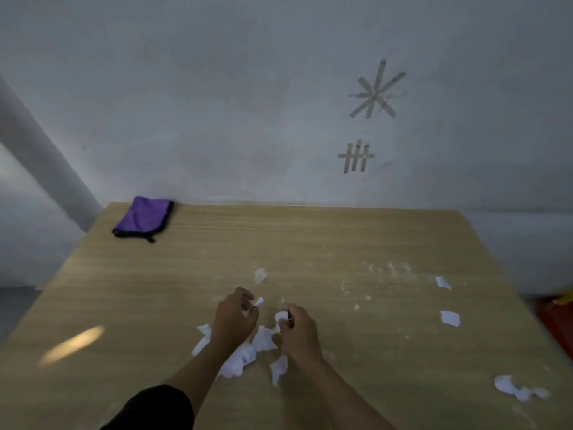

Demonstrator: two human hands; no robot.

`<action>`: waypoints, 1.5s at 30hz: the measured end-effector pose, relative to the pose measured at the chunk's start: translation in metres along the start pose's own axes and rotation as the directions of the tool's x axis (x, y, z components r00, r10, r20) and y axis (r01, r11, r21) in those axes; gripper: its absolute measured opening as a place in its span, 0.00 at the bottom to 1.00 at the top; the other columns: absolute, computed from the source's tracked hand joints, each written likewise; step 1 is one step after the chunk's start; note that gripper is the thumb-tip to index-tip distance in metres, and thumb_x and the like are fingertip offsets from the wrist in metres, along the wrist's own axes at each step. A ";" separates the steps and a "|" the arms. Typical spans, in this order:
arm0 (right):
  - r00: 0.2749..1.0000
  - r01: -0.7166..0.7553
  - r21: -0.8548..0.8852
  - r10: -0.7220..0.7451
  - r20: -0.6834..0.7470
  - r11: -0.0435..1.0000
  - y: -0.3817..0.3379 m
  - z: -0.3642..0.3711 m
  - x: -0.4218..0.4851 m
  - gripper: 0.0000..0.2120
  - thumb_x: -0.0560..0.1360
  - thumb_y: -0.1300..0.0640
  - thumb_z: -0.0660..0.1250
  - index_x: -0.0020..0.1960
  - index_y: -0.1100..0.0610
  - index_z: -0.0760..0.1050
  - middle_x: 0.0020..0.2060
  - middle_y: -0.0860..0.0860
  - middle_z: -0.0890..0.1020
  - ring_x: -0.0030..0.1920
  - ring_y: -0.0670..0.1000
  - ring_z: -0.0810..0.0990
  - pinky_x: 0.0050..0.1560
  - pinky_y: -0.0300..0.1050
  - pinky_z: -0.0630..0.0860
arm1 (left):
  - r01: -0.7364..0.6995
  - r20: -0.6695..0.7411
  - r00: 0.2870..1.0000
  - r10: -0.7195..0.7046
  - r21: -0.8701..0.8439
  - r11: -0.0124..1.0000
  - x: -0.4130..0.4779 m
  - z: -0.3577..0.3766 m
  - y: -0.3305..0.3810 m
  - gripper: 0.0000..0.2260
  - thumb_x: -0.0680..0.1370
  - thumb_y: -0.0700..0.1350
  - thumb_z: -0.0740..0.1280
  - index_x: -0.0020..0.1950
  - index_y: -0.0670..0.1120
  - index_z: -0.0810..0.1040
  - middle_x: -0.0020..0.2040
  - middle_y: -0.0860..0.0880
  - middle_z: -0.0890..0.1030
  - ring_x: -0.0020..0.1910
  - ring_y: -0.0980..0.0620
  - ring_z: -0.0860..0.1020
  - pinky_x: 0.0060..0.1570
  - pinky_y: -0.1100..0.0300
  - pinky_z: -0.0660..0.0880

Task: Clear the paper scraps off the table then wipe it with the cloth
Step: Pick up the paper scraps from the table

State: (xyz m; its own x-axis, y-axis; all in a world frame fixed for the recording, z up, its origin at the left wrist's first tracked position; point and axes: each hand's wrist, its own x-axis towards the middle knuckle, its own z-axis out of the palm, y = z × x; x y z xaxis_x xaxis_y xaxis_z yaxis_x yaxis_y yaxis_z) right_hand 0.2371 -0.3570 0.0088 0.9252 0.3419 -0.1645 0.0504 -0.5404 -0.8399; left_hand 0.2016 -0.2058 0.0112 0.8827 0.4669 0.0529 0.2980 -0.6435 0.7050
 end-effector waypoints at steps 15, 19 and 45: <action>0.996 0.074 -0.314 -0.085 -0.022 0.947 0.034 0.010 -0.039 0.26 0.70 0.50 0.45 0.62 0.51 0.73 0.58 0.47 0.76 0.60 0.52 0.70 0.50 0.30 0.55 | -0.150 0.183 0.975 0.129 0.101 0.984 -0.038 -0.016 -0.019 0.22 0.61 0.57 0.54 0.50 0.51 0.75 0.51 0.54 0.75 0.52 0.51 0.69 0.51 0.56 0.60; 0.967 -0.101 -0.389 -0.001 -0.254 0.916 0.071 -0.053 -0.048 0.20 0.76 0.56 0.51 0.62 0.52 0.75 0.61 0.49 0.76 0.60 0.55 0.68 0.58 0.40 0.63 | -0.228 0.200 0.959 0.200 0.126 0.965 -0.033 0.019 0.012 0.20 0.64 0.53 0.54 0.49 0.49 0.77 0.53 0.49 0.77 0.54 0.45 0.72 0.51 0.54 0.62; 0.751 -0.461 -0.061 0.352 -0.559 0.885 0.242 -0.297 -0.084 0.15 0.75 0.52 0.61 0.55 0.59 0.79 0.63 0.61 0.71 0.63 0.62 0.65 0.57 0.45 0.65 | -0.411 0.653 0.722 0.230 0.137 0.901 -0.039 0.291 0.264 0.24 0.77 0.43 0.61 0.72 0.52 0.60 0.74 0.48 0.58 0.70 0.44 0.58 0.68 0.49 0.60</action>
State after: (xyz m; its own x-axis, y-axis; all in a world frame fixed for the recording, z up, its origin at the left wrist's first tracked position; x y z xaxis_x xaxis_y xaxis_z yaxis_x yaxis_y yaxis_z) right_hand 0.2830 -0.7450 -0.0273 0.9225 -0.3634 -0.1301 -0.3588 -0.6829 -0.6363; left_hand 0.3512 -0.5705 -0.0110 0.9427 -0.2073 -0.2613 -0.0446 -0.8547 0.5172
